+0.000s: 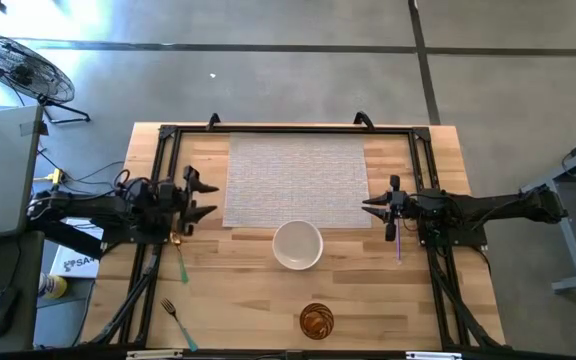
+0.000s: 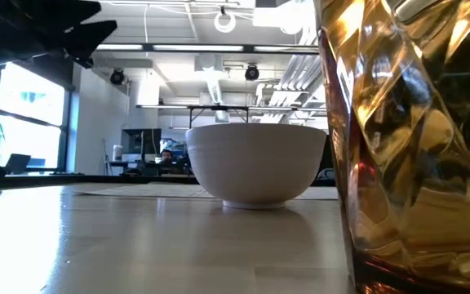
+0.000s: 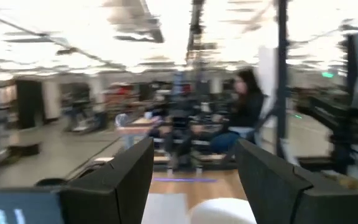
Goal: Pick & Place Utensil
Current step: Put the white bowl on the center of the gray mat
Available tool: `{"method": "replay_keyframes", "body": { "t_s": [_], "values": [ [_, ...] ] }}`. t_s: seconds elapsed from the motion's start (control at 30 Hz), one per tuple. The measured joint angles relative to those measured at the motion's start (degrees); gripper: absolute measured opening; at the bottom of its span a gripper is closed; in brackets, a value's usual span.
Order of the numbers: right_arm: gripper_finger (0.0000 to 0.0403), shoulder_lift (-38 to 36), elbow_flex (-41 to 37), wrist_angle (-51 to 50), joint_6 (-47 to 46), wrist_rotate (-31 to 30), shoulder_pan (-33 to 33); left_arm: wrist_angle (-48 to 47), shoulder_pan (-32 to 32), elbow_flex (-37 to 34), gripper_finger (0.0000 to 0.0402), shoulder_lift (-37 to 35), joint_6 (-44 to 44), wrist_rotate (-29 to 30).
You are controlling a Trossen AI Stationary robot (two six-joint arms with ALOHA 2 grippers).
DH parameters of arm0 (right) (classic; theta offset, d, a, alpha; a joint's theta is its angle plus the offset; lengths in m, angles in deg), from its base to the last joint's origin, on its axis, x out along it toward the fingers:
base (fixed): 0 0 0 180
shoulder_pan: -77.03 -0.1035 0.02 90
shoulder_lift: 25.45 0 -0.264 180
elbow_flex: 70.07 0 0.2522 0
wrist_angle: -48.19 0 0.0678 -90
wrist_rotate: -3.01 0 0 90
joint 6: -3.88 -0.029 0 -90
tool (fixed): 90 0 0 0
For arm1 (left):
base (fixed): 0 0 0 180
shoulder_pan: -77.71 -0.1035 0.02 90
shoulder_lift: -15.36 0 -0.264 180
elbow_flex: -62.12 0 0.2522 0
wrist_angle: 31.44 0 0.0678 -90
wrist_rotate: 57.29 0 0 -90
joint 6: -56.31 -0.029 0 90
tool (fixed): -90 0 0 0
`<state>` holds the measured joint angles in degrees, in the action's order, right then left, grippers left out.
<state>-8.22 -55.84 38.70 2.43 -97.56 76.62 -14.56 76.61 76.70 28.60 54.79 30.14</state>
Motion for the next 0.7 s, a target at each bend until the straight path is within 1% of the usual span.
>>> {"method": "replay_keyframes", "body": {
  "t_s": [0.07, 0.17, 0.33, 0.43, 0.6, 0.7],
  "values": [
    [0.0074, 0.0, 0.0, 0.0, 0.0, 0.0, 0.0, 1.4, 0.0, 0.4, 0.0221, 1.8, 0.6, 0.7],
    [0.0074, 0.0, 0.0, 0.0, 0.0, 0.0, 0.0, 0.6, 0.0, 2.2, 0.0221, 5.8, 1.4, 2.9],
    [0.0074, 0.0, 0.0, 0.0, 0.0, 0.0, 0.0, 4.3, 0.0, 7.0, 0.0221, 15.6, 0.2, -1.3],
    [0.0074, 0.0, 0.0, 0.0, 0.0, 0.0, 0.0, 3.8, 0.0, 10.1, 0.0221, 22.6, 0.1, -4.1],
    [0.0074, 0.0, 0.0, 0.0, 0.0, 0.0, 0.0, 3.9, 0.0, 15.4, 0.0221, 33.5, 2.8, -5.5],
    [0.0074, 0.0, 0.0, 0.0, 0.0, 0.0, 0.0, 3.8, 0.0, 18.6, 0.0221, 39.6, 4.8, -7.6]
  ]
}}
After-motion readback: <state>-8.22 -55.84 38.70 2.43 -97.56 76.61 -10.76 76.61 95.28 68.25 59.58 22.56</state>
